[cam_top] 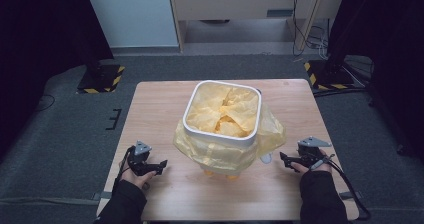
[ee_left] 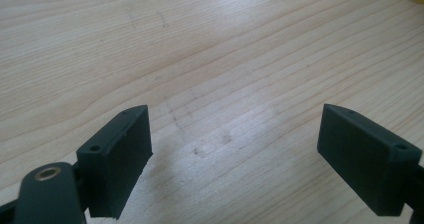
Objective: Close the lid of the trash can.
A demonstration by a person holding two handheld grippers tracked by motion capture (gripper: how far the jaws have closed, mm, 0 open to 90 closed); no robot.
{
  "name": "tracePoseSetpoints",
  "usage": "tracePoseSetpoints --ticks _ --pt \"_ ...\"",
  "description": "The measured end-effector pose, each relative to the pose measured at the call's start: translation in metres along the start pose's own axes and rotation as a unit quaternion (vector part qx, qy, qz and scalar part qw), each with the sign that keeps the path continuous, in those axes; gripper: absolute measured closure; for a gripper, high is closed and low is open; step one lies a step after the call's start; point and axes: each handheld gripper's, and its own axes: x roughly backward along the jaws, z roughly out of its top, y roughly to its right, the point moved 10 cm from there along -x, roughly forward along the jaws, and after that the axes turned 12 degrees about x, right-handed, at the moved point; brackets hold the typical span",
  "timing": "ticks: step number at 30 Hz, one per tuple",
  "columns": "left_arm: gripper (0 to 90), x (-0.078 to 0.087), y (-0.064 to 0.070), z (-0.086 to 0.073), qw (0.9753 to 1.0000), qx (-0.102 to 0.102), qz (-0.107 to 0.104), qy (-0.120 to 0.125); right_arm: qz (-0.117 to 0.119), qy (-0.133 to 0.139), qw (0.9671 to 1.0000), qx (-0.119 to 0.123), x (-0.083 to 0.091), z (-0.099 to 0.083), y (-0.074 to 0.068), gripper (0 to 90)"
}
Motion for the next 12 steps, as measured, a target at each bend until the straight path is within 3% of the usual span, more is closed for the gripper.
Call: tracePoseSetpoints --ticks 8,12 --pt "12.9 -0.007 -0.013 -0.007 0.9995 0.003 0.019 -0.024 -0.016 0.001 0.9998 -0.014 0.002 -0.014 0.022 15.4" --pt "10.9 -0.009 -0.015 -0.006 0.9995 0.009 0.02 -0.022 -0.018 -0.002 0.9998 -0.012 0.0 -0.02 0.027 14.7"
